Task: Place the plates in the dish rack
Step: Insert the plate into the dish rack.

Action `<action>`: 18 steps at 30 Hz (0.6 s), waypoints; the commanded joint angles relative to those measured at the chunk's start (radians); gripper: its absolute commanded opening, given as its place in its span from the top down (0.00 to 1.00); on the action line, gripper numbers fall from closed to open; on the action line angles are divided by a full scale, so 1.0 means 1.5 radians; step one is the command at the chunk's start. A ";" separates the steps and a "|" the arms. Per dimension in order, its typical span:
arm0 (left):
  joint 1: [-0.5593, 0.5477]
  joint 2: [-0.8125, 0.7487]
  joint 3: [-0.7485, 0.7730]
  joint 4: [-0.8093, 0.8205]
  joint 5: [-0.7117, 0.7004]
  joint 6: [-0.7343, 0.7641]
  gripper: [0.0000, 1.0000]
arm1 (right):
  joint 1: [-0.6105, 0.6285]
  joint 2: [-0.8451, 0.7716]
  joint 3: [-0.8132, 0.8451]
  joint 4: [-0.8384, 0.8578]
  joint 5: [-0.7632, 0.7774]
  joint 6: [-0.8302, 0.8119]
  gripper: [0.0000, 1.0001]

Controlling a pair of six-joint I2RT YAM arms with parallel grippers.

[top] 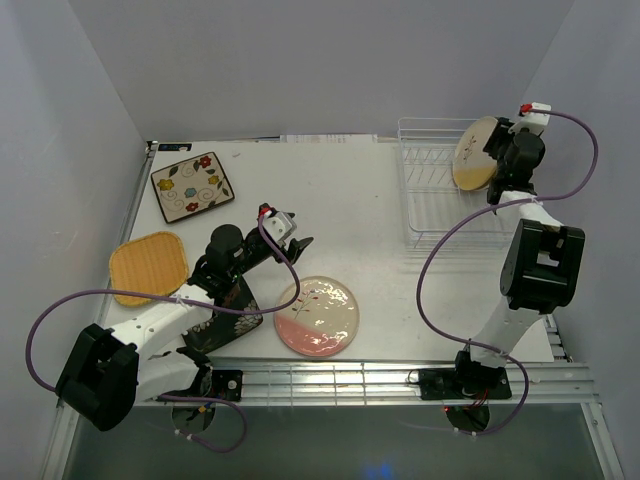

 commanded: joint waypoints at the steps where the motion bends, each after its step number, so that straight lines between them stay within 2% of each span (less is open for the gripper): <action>1: 0.002 -0.020 0.001 -0.004 0.011 -0.001 0.21 | 0.025 -0.075 -0.001 0.020 0.110 0.038 0.42; 7: 0.002 -0.008 0.007 -0.015 0.026 0.006 0.20 | 0.086 -0.129 -0.038 -0.017 0.219 0.087 0.36; 13: 0.001 0.001 0.017 -0.029 0.038 0.004 0.19 | 0.123 -0.214 -0.105 -0.068 0.231 0.226 0.36; 18: 0.001 0.011 0.021 -0.029 0.039 0.003 0.19 | 0.206 -0.314 -0.162 -0.121 0.266 0.321 0.35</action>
